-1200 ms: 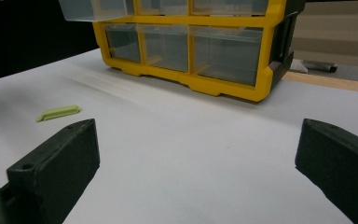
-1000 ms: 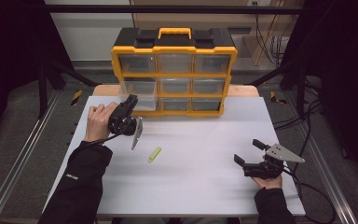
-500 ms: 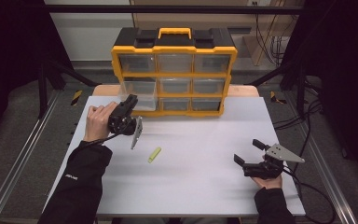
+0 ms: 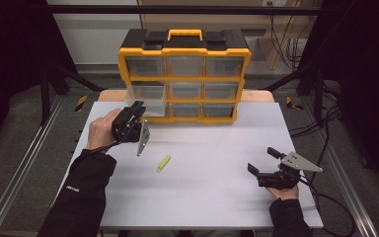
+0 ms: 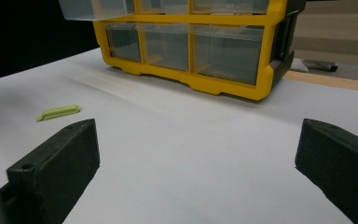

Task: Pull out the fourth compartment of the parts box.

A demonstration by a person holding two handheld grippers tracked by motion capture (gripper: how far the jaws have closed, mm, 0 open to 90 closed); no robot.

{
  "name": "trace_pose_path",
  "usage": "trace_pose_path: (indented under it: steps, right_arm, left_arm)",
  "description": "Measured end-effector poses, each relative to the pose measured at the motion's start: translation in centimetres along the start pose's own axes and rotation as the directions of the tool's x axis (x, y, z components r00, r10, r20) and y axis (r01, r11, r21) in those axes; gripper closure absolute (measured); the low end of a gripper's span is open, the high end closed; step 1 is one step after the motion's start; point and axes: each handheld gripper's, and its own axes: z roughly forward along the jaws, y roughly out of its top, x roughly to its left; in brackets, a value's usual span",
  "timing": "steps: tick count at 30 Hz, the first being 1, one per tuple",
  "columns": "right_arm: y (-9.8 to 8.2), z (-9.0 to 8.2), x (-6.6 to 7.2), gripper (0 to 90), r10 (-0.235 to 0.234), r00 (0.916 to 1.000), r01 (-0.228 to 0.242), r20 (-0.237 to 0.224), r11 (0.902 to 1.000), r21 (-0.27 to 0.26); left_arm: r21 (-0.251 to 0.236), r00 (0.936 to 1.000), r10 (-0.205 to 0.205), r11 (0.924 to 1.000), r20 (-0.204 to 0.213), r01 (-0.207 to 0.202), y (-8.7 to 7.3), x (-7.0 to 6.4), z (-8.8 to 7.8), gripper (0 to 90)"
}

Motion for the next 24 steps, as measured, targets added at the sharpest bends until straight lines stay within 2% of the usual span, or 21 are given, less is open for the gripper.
trace_pose_path:
  steps: [3,5,7,8,10,13,14,16,17,18,19,20,23,24]
  right_arm:
    - [0.0,0.0,0.0,0.3,0.001,1.0,-0.001,0.0,1.0,0.001]
    - [0.0,0.0,0.0,0.3,0.001,1.0,-0.001,0.0,1.0,0.002]
    - [0.0,0.0,0.0,0.2,0.001,1.0,-0.001,0.0,1.0,-0.001]
    - [0.0,0.0,0.0,0.3,0.001,1.0,-0.001,0.0,1.0,-0.002]
    - [0.0,0.0,0.0,0.2,0.001,1.0,-0.001,0.0,1.0,-0.001]
    - [0.0,0.0,0.0,0.3,0.0,1.0,0.0,0.0,1.0,-0.001]
    - [0.0,0.0,0.0,0.3,0.001,1.0,-0.001,-0.001,1.0,-0.001]
    - [0.0,0.0,0.0,0.2,0.002,1.0,-0.002,0.0,1.0,-0.002]
    - [0.0,0.0,0.0,0.3,0.002,1.0,-0.002,-0.001,1.0,-0.003]
    - [0.0,0.0,0.0,0.3,0.002,1.0,-0.002,-0.001,1.0,-0.003]
    - [0.0,0.0,0.0,0.3,0.002,1.0,-0.002,0.0,1.0,-0.003]
    - [0.0,0.0,0.0,0.3,0.002,1.0,-0.002,0.0,1.0,-0.003]
    - [0.0,0.0,0.0,0.2,0.002,1.0,-0.002,0.0,1.0,-0.003]
    - [0.0,0.0,0.0,0.2,0.002,1.0,-0.002,0.0,1.0,-0.003]
  left_arm:
    - [-0.001,0.9981,-0.06,0.9982,0.012,0.06,-0.1,0.4,-0.3,67.4]
    - [0.003,0.9927,-0.118,0.993,0.024,0.118,-0.2,0.6,-0.4,64.6]
    - [0.005,0.9833,-0.18,0.9837,0.029,0.18,-0.3,0.9,-0.5,59.4]
    - [0.005,0.9764,-0.213,0.977,0.036,0.213,-0.3,1.0,-0.5,58.2]
    - [0.006,0.9672,-0.25,0.9681,0.042,0.25,-0.3,1.1,-0.6,57.3]
    - [0.011,0.9485,-0.311,0.9504,0.06,0.311,-0.3,1.2,-0.7,52.9]
    - [0.011,0.9348,-0.348,0.9373,0.07,0.348,-0.3,1.3,-0.7,51.6]
    - [0.012,0.9142,-0.398,0.9173,0.079,0.398,-0.3,1.5,-0.8,48.5]
    - [0.014,0.9041,-0.419,0.9077,0.084,0.419,-0.3,1.6,-0.8,43.4]
    - [0.014,0.8968,-0.433,0.9008,0.089,0.434,-0.3,1.7,-0.8,43.4]
    - [0.016,0.8855,-0.455,0.8899,0.093,0.456,-0.3,1.7,-0.8,42.0]
    - [0.022,0.878,-0.469,0.8828,0.095,0.469,-0.3,1.8,-0.9,40.7]
    - [0.04,0.8382,-0.534,0.8453,0.113,0.533,-0.4,2.0,-0.9,35.8]
    - [0.041,0.8277,-0.549,0.835,0.114,0.549,-0.5,2.0,-1.0,34.7]
